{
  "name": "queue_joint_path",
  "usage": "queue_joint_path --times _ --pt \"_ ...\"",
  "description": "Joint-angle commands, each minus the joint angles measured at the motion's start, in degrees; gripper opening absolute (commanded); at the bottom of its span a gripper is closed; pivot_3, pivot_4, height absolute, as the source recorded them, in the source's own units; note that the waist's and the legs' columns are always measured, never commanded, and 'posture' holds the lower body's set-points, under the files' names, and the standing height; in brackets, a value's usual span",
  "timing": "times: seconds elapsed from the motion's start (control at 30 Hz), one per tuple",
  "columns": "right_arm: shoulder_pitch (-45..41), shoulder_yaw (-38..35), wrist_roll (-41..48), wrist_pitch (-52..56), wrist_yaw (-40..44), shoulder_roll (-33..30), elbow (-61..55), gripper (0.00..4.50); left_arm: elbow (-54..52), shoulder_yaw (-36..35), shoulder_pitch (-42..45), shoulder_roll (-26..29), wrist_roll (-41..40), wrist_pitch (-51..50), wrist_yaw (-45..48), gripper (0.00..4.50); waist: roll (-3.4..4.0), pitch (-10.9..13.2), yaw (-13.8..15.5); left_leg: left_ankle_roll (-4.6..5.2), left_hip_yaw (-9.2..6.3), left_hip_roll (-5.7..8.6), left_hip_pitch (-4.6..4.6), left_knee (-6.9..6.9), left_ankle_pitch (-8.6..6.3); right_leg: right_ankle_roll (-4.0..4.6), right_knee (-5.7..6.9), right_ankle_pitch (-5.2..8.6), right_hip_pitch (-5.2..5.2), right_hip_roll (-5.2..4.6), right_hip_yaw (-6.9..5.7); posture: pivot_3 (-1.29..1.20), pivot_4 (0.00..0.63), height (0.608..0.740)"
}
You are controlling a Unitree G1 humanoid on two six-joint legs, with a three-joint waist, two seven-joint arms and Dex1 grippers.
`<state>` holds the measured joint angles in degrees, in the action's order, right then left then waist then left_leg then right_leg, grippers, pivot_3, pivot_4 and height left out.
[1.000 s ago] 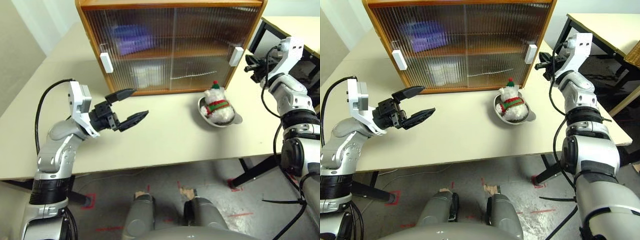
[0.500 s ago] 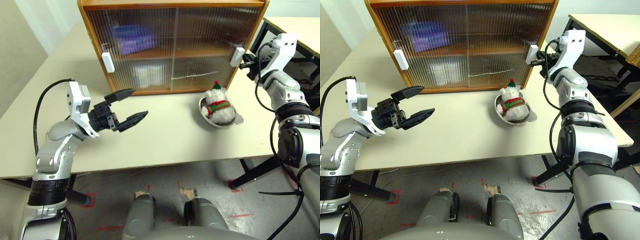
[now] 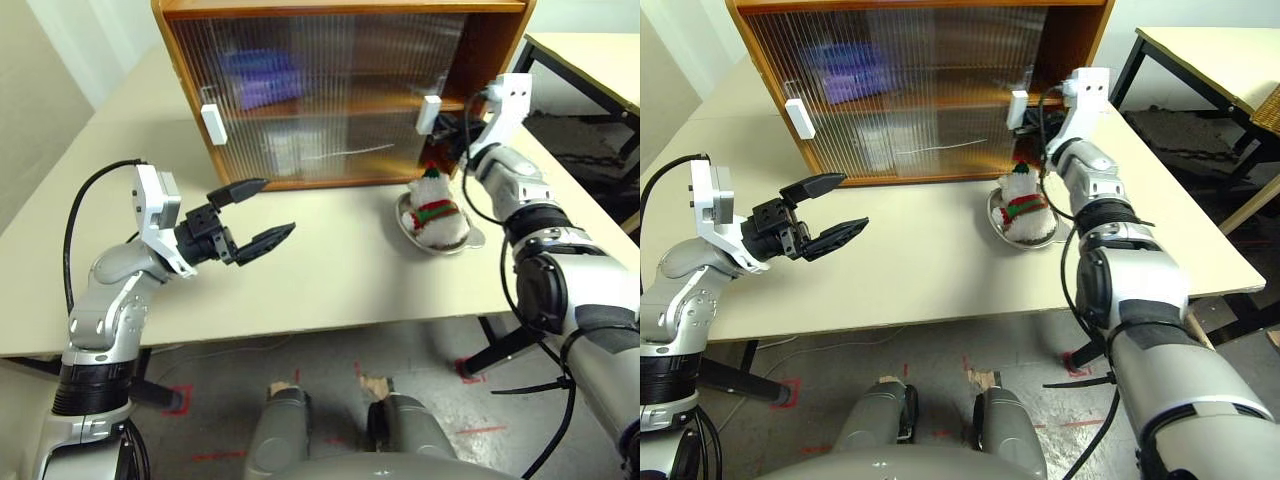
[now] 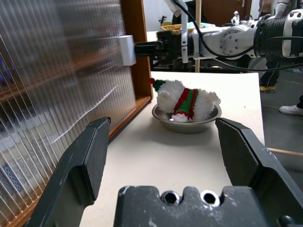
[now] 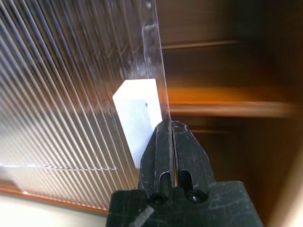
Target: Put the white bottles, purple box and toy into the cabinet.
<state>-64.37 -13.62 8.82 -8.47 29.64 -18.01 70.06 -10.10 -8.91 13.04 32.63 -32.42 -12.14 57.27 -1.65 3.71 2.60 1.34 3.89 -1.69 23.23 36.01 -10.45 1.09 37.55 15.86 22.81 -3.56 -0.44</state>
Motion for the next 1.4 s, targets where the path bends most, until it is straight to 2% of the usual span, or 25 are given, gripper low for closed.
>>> queue_joint_path --times 0.03,0.3,0.47,0.67,0.8,0.93,1.07,1.17,1.2,1.37,1.4 --pt "-2.0 0.0 0.3 -0.5 1.4 1.3 0.0 0.02 -0.4 0.7 -0.6 0.6 0.5 -0.6 -0.2 4.5 0.0 0.0 0.1 -0.01 0.0 0.0 0.0 0.0 0.0 0.0 0.0 0.0 0.0 0.0 0.0 0.2 0.0 0.74" --pt "-3.4 1.0 0.0 -0.7 4.1 6.1 0.0 0.02 -1.4 1.0 -2.0 1.0 0.5 -1.3 -0.1 4.5 -0.01 0.0 0.2 -0.05 0.04 -0.03 0.0 -0.01 -0.03 0.05 0.05 -0.03 0.07 0.05 0.06 0.23 0.0 0.74" --pt "-5.4 1.8 0.1 -0.4 5.1 10.4 -0.3 0.02 -3.0 0.2 -2.9 0.4 -2.6 -2.0 0.8 4.5 -0.01 0.0 0.0 -0.06 0.1 -0.02 0.03 -0.03 -0.03 0.07 0.12 -0.04 0.2 0.06 0.17 0.23 0.0 0.74" --pt "-6.2 2.4 0.2 -0.2 6.7 12.6 -0.8 0.02 -5.0 0.9 -4.2 1.4 -5.5 -4.1 3.3 4.5 -0.03 0.0 -0.1 -0.1 0.23 -0.09 0.11 -0.06 -0.03 0.13 0.24 -0.08 0.45 0.36 0.39 0.24 0.0 0.74" --pt "-6.2 2.6 0.1 -0.1 7.3 11.9 -1.8 0.02 -5.7 0.9 -4.6 1.5 -6.1 -4.7 4.0 4.5 -0.03 0.0 -0.4 -0.12 0.23 -0.24 0.06 -0.08 -0.02 0.19 0.25 -0.11 0.53 0.63 0.69 0.24 0.0 0.74" --pt "-4.1 3.3 -0.5 1.7 9.3 7.5 -4.8 0.02 -5.6 1.2 -5.0 1.9 -6.1 -4.6 5.0 4.5 -0.02 0.0 0.0 -0.13 0.23 -0.33 0.06 -0.1 -0.02 0.25 0.26 -0.12 0.57 0.71 0.73 0.23 0.0 0.74" --pt "0.7 3.8 1.4 8.6 14.9 1.5 -13.1 1.04 -5.7 1.0 -4.8 1.2 -7.1 -4.5 5.7 4.5 -0.1 -0.1 1.1 -0.14 0.27 -0.3 0.09 -0.07 -0.03 0.27 0.21 -0.09 0.51 0.62 0.68 0.22 0.0 0.74" --pt "6.7 4.3 2.6 17.2 18.6 -5.1 -23.8 2.14 -6.0 0.7 -3.9 0.4 -8.3 -4.8 5.2 4.5 -0.16 -0.1 2.0 -0.15 0.35 -0.26 0.15 -0.02 -0.04 0.27 0.11 -0.08 0.49 0.46 0.69 0.2 0.0 0.74" --pt "8.7 4.1 3.3 21.1 19.3 -7.5 -27.8 2.62 -5.8 0.8 -3.7 0.3 -8.1 -4.6 5.2 4.5 -0.15 -0.1 2.1 -0.15 0.38 -0.23 0.16 -0.02 -0.04 0.26 0.09 -0.09 0.49 0.39 0.7 0.2 0.0 0.74" --pt "20.2 6.3 7.7 47.7 22.9 -18.3 -50.0 4.46 -4.3 1.3 -3.4 -0.1 -7.3 -3.8 5.5 4.5 -0.13 -0.1 2.1 -0.14 0.53 -0.23 0.25 -0.04 -0.04 0.28 0.04 -0.05 0.6 0.22 0.67 0.17 0.0 0.74" --pt "22.5 7.0 8.7 52.0 23.4 -19.8 -53.5 4.49 -4.0 1.3 -3.3 -0.1 -7.2 -3.7 5.6 4.5 -0.13 -0.1 1.8 -0.14 0.53 -0.25 0.23 -0.04 -0.04 0.29 0.04 -0.03 0.6 0.24 0.66 0.17 0.0 0.74"
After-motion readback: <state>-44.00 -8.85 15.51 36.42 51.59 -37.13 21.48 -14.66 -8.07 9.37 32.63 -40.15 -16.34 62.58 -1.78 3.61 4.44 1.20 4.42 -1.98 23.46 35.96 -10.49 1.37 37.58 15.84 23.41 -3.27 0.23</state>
